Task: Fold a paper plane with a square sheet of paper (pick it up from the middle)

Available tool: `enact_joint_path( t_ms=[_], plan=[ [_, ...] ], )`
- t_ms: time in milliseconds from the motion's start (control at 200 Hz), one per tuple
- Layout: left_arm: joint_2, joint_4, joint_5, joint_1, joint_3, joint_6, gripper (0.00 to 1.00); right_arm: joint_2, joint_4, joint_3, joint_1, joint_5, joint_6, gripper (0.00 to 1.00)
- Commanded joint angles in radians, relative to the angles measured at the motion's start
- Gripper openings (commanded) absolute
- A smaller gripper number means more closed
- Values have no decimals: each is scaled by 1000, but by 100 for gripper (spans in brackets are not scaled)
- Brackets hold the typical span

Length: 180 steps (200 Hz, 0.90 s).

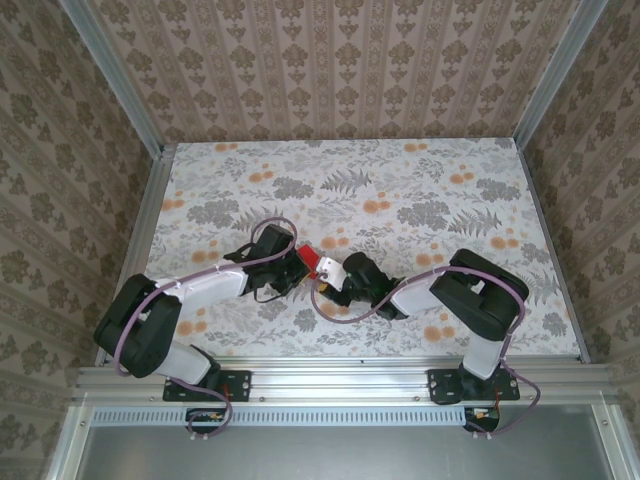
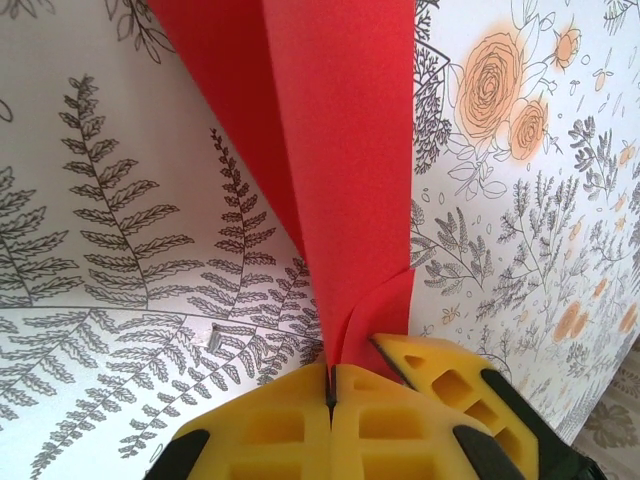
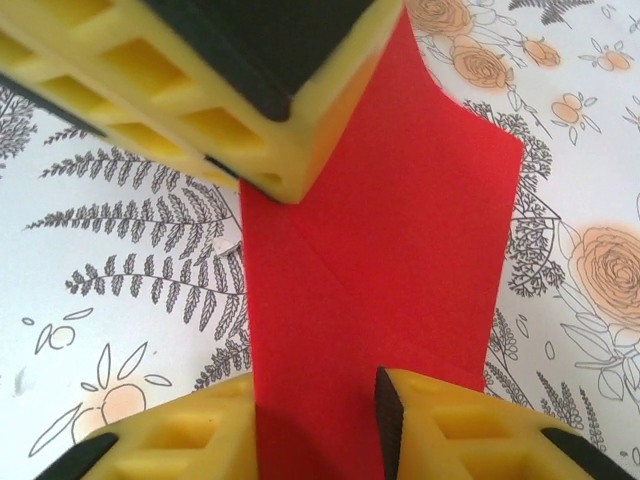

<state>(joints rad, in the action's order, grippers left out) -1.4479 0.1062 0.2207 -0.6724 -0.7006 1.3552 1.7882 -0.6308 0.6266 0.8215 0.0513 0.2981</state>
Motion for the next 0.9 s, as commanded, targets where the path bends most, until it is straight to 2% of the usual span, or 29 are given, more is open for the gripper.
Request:
enact_joint_path(
  t_ms=[0,140,310,450,580,680,785,895],
  plan=[
    [22,34,10,9,-13,24,0,5,-37,-10,6,6,3,26],
    [24,39,8,17,-14,14,1,5,-21,-10,6,44,-13,18],
    [30,72,-7,30,-25,-32,8,6,20,3,4,87,-42,16],
    [44,143,-59,42,-48,-128,27,10,95,35,-2,134,-81,13],
    [82,138,-105,56,-34,-245,53,21,177,78,-28,201,-152,10],
    [130,118,-139,64,-17,-350,68,32,240,113,-49,248,-213,10],
    [176,120,-167,75,-5,-444,76,51,305,156,-68,288,-277,10],
    [225,103,-185,88,31,-497,79,78,364,210,-87,336,-358,10]
  ],
)
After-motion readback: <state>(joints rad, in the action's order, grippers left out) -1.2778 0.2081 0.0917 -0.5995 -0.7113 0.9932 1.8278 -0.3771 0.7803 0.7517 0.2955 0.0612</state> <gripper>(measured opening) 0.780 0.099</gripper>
